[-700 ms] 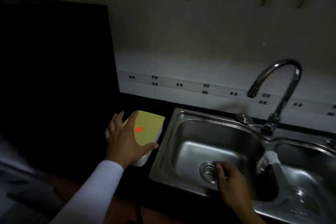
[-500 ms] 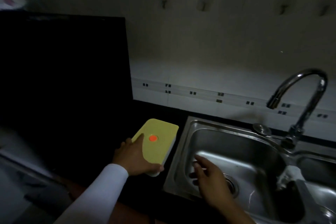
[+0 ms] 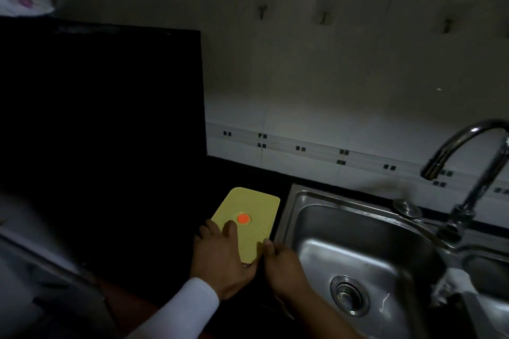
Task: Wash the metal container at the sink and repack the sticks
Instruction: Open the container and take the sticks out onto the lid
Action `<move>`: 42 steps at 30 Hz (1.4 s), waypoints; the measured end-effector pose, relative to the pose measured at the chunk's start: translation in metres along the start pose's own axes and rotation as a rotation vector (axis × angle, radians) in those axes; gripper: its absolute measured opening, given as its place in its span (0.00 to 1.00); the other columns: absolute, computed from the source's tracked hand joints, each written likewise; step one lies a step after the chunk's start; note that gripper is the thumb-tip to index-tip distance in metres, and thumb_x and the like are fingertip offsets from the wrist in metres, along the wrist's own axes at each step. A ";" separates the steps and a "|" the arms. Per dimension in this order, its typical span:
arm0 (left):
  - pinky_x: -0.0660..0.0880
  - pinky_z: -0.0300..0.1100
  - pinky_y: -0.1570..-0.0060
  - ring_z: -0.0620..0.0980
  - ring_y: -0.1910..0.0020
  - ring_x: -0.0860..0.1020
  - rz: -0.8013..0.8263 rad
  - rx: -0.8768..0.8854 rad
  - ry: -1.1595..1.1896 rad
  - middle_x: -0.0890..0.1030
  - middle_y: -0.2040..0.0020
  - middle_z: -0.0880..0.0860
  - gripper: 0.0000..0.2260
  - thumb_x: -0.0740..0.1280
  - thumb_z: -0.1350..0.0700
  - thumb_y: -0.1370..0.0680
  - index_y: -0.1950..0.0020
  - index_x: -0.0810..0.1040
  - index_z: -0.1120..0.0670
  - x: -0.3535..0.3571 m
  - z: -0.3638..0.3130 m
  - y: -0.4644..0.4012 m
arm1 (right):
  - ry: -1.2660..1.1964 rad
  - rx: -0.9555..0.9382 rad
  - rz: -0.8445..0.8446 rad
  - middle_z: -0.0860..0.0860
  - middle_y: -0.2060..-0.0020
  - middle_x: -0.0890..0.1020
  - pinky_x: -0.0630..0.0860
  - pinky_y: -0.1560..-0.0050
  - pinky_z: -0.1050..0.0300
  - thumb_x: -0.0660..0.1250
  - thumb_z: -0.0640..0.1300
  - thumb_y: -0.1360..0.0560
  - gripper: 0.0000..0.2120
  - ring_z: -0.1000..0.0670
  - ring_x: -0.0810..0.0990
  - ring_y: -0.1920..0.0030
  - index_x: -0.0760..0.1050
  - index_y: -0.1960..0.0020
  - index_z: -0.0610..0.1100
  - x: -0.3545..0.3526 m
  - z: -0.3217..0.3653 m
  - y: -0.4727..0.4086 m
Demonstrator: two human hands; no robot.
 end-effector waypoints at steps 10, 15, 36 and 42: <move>0.79 0.49 0.52 0.63 0.47 0.83 -0.140 0.109 0.070 0.82 0.42 0.62 0.54 0.31 0.20 0.32 0.24 0.70 0.51 -0.014 0.016 -0.010 | 0.231 -0.021 -0.064 0.47 0.61 0.87 0.71 0.62 0.61 0.60 0.50 0.17 0.18 0.47 0.86 0.55 0.78 0.64 0.48 0.004 -0.005 -0.003; 0.80 0.50 0.64 0.63 0.59 0.87 -0.372 0.057 0.316 0.88 0.59 0.58 0.36 0.42 0.29 0.20 0.43 0.83 0.49 -0.037 0.055 -0.016 | 0.219 -0.032 -0.066 0.51 0.65 0.83 0.73 0.59 0.60 0.59 0.49 0.17 0.21 0.50 0.85 0.57 0.75 0.68 0.49 0.001 -0.004 0.001; 0.79 0.60 0.42 0.70 0.32 0.77 0.172 -0.794 0.577 0.72 0.27 0.69 0.53 0.77 0.32 0.32 0.22 0.63 0.65 0.065 0.161 -0.033 | 0.183 -0.050 -0.032 0.51 0.75 0.81 0.71 0.68 0.66 0.61 0.54 0.17 0.23 0.60 0.79 0.73 0.78 0.66 0.43 -0.005 -0.009 -0.002; 0.80 0.60 0.46 0.71 0.39 0.79 -0.006 -0.604 0.334 0.73 0.35 0.65 0.32 0.77 0.43 0.26 0.31 0.73 0.60 0.029 0.131 -0.036 | 0.079 -0.027 -0.041 0.54 0.77 0.80 0.70 0.71 0.70 0.63 0.53 0.17 0.21 0.63 0.78 0.75 0.78 0.66 0.44 -0.004 -0.008 0.004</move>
Point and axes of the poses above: each hand's wrist, its own y-axis away from the middle knuckle, its own x-axis out of the palm, z = x × y, the point moved 3 cm from there along -y, towards the middle knuckle
